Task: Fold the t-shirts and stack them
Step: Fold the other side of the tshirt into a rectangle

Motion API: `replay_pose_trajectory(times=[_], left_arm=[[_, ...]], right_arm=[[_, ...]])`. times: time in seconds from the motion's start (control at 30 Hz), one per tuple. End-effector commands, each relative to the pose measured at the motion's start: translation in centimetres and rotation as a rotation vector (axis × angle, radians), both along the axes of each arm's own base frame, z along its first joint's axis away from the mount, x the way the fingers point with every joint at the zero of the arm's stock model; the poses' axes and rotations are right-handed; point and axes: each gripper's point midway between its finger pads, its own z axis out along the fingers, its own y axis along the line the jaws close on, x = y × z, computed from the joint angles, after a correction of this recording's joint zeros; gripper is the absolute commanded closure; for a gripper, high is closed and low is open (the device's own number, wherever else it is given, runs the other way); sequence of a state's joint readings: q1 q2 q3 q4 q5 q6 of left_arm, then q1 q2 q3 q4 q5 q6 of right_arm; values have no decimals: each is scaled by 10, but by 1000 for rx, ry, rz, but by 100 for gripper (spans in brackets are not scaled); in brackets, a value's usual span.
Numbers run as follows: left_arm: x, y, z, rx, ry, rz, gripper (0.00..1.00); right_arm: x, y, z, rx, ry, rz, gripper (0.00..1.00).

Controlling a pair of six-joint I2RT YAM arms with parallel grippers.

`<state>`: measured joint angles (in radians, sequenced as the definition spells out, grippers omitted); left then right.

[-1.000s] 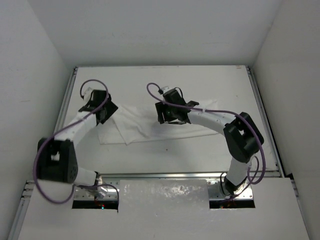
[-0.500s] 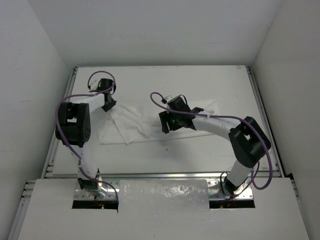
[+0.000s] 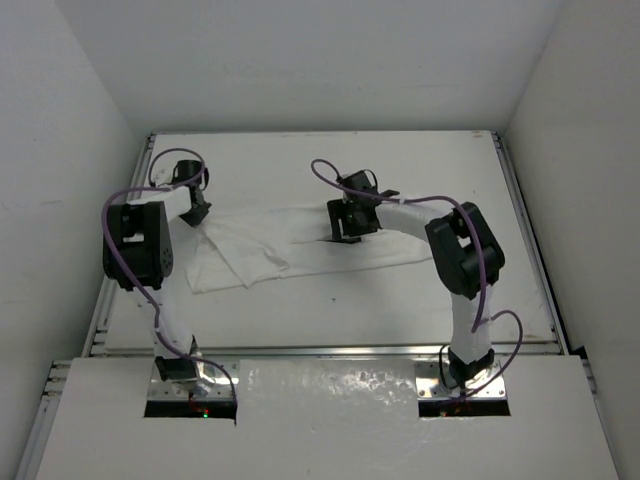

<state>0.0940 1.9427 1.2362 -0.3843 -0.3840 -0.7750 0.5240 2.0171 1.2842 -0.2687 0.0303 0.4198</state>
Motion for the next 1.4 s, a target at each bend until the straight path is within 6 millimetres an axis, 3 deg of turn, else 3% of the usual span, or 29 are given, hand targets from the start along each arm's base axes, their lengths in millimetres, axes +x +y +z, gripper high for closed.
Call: replay_pose_trajectory(times=[0.0,0.1,0.3,0.4,0.53,0.57,0.67,0.77,0.9,1.1,1.23,1.37], left_arm=[[14,10,13,-4,-67,-3,100],[24,3,8,-32,-74,-51,100],[40,-5,3,-51,-81,-146,100],[54,-5,7,-58,-89,-162,100],[70,-12,-5,-88,-79,-209,100],[81,-11,5,-88,-95,-213,100],[97,-18,13,-98,-123,-251,100],[106,-27,18,-89,-124,-295,100],[110,-31,16,-91,-120,-323,98],[116,-35,19,-102,-134,-347,93],[115,-41,28,-113,-156,-363,79],[107,-49,39,-118,-168,-374,59]], right_arm=[[18,-11,11,-5,-39,-75,28],[21,-16,1,-5,12,-87,27],[25,-47,-13,90,126,-214,27],[31,-87,-14,97,136,-336,29],[11,-121,-28,97,175,-426,30],[10,-128,-27,112,178,-445,30],[13,-138,-15,197,121,-475,30],[35,-137,6,255,64,-427,30],[61,-179,23,136,40,-533,30],[63,-240,19,60,51,-653,30],[65,-249,32,39,7,-654,31],[70,-256,67,-27,-94,-654,31]])
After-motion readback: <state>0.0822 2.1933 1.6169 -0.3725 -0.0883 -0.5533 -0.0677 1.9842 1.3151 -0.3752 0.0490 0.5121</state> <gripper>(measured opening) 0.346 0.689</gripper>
